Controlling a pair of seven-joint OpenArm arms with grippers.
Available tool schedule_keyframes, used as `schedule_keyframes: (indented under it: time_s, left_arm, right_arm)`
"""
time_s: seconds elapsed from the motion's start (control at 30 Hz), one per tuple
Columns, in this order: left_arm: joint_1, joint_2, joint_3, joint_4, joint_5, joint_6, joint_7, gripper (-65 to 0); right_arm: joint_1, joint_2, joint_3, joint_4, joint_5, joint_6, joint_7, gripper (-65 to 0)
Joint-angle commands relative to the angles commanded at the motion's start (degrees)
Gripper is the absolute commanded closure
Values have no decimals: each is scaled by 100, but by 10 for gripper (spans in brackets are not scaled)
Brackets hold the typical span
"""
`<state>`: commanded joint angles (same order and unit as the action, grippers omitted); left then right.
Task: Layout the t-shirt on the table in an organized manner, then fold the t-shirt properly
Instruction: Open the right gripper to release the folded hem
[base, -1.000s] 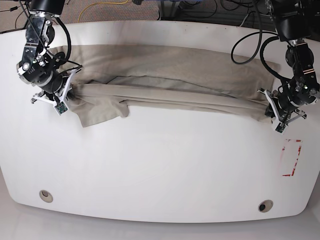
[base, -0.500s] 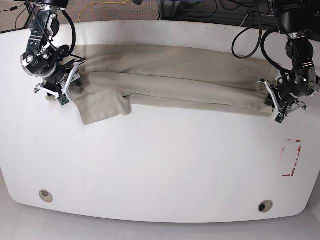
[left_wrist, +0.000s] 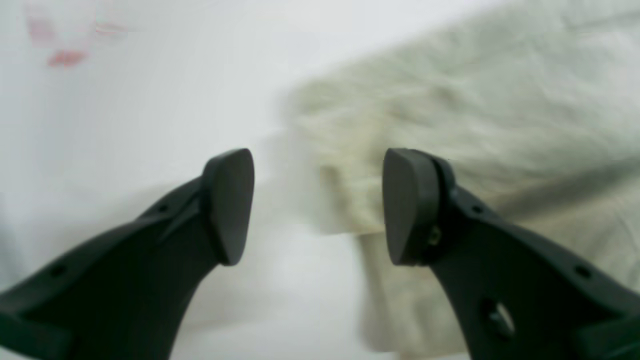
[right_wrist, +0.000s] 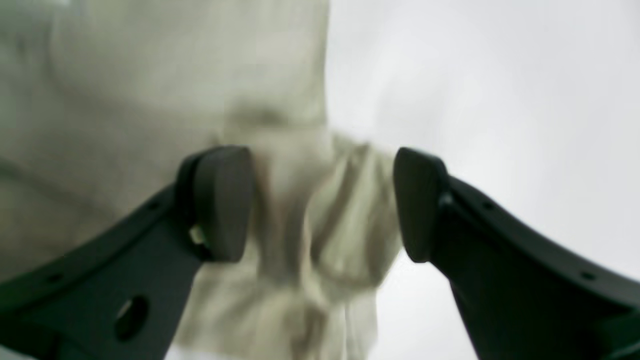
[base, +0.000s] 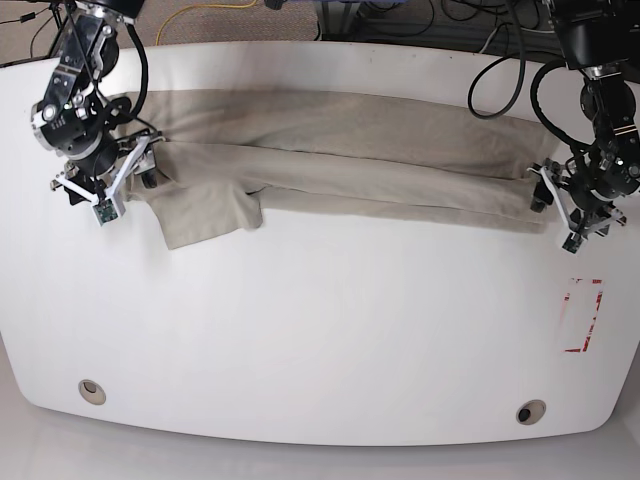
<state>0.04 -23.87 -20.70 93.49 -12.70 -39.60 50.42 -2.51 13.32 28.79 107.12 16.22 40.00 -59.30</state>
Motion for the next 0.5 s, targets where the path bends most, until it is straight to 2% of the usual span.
schedule_keyframes:
  time_s: [0.23, 0.5]
  left_arm:
    - [-9, 0, 0, 53, 0, 0, 0, -378]
    - [-9, 0, -9, 44, 0, 0, -9, -378]
  right_arm:
    - [897, -35, -26, -1292, 18, 0, 35, -417]
    - [1433, 79, -44, -2901, -9, 0, 976, -417]
